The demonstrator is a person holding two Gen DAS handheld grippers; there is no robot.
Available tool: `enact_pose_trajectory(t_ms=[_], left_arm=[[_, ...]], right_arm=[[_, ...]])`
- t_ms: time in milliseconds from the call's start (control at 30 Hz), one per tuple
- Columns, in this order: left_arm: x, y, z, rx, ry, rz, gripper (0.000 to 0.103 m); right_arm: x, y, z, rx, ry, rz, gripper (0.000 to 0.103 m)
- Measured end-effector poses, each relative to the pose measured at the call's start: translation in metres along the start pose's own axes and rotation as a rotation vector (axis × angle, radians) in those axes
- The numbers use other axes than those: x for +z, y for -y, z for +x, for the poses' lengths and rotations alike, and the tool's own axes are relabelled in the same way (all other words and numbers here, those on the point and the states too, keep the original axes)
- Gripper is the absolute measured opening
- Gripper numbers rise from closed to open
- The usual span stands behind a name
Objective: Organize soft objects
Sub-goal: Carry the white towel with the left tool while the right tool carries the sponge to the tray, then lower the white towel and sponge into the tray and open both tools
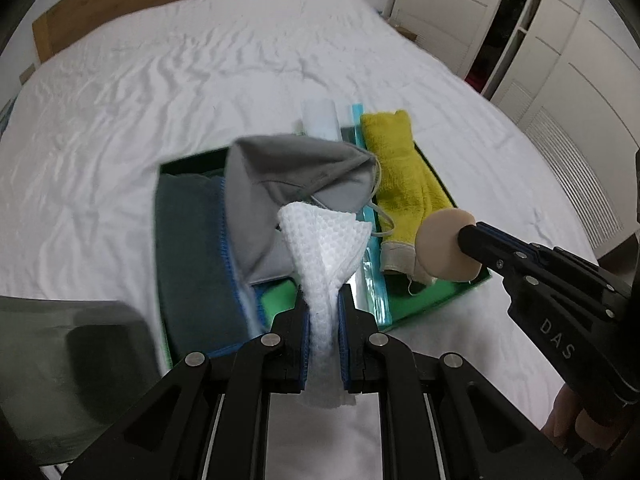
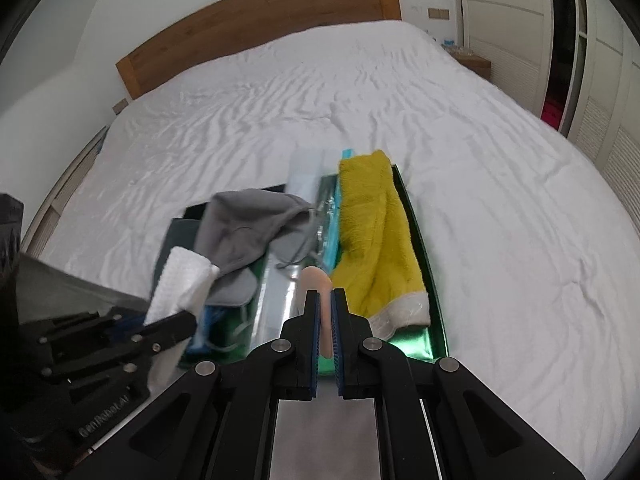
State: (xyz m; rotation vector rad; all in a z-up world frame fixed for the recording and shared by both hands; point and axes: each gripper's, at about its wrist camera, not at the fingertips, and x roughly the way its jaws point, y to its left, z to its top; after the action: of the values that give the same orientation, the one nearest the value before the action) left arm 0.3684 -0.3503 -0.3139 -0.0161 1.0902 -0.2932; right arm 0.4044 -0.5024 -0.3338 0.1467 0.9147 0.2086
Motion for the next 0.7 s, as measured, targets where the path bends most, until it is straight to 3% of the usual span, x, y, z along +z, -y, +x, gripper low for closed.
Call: enact_pose_trajectory(t_ms=[333, 700], left_arm=[[-0.011, 0.01, 0.048, 0.073, -0.081, 0.001, 0.01], [-0.015, 0.016, 0.05, 0.101, -0.068, 0.021, 0.011]], right_arm=[[0.005, 0.022, 0.054, -0.025, -0.076, 0.022, 0.007], [0.008, 0.021, 0.064, -0.06, -0.092, -0.001, 0.013]])
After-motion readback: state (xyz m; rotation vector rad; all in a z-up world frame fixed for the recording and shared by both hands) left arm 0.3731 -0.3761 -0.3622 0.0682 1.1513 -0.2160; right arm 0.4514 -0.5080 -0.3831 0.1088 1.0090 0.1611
